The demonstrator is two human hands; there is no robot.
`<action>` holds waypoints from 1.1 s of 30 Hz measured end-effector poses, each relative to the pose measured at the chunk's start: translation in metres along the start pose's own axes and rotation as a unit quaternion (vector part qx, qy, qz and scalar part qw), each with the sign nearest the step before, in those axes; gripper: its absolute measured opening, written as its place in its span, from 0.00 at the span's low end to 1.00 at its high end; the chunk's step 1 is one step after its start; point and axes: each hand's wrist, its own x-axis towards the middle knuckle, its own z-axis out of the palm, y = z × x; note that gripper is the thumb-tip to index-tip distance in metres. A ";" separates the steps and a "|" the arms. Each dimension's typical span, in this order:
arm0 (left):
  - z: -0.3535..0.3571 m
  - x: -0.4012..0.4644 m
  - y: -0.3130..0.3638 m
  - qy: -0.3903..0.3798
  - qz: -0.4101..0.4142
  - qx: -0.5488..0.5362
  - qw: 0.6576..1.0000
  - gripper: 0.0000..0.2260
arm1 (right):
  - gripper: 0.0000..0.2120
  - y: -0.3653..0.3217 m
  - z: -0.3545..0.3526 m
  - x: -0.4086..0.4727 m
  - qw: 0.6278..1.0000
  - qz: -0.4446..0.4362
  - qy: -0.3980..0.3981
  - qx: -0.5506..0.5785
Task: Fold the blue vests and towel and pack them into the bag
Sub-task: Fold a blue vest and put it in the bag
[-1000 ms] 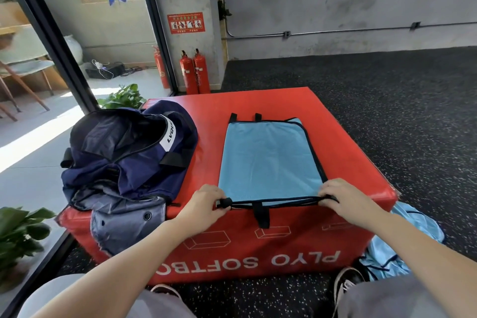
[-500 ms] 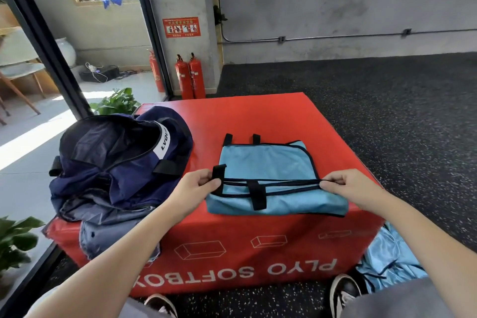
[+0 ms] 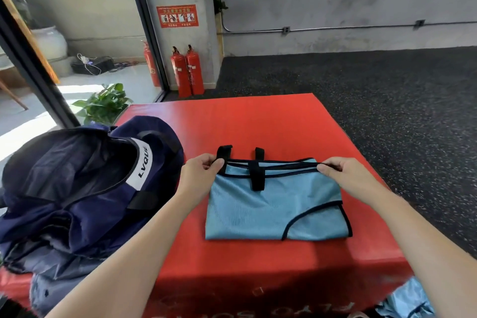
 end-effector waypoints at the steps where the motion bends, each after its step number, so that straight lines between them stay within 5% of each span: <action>1: 0.005 0.008 -0.003 0.002 -0.011 0.001 1.000 0.07 | 0.05 0.000 0.002 0.009 1.000 0.005 0.010 -0.005; 6: 0.029 0.041 -0.018 0.002 -0.032 0.039 0.999 0.08 | 0.05 -0.001 0.015 0.049 0.998 0.025 0.037 -0.043; 12: 0.047 0.057 -0.048 -0.009 -0.022 0.121 0.992 0.10 | 0.12 0.011 0.033 0.069 0.962 0.116 -0.009 -0.248; 16: 0.047 0.052 -0.046 0.035 -0.029 0.108 0.993 0.13 | 0.12 -0.015 0.050 0.063 0.949 0.058 0.057 -0.305; 19: 0.051 0.043 -0.041 0.030 0.001 0.125 0.992 0.12 | 0.10 -0.039 0.076 0.054 0.969 -0.013 0.039 -0.243; 22: 0.057 0.030 -0.035 0.021 0.020 0.133 0.991 0.07 | 0.11 -0.052 0.104 0.047 0.994 0.013 -0.037 -0.105; 28: 0.061 0.013 -0.032 -0.033 0.081 0.222 0.971 0.14 | 0.22 -0.065 0.127 0.053 0.996 0.068 -0.063 -0.006; 33: 0.057 0.016 -0.042 -0.043 0.139 0.275 0.950 0.09 | 0.24 -0.079 0.123 0.062 0.972 0.095 -0.062 0.205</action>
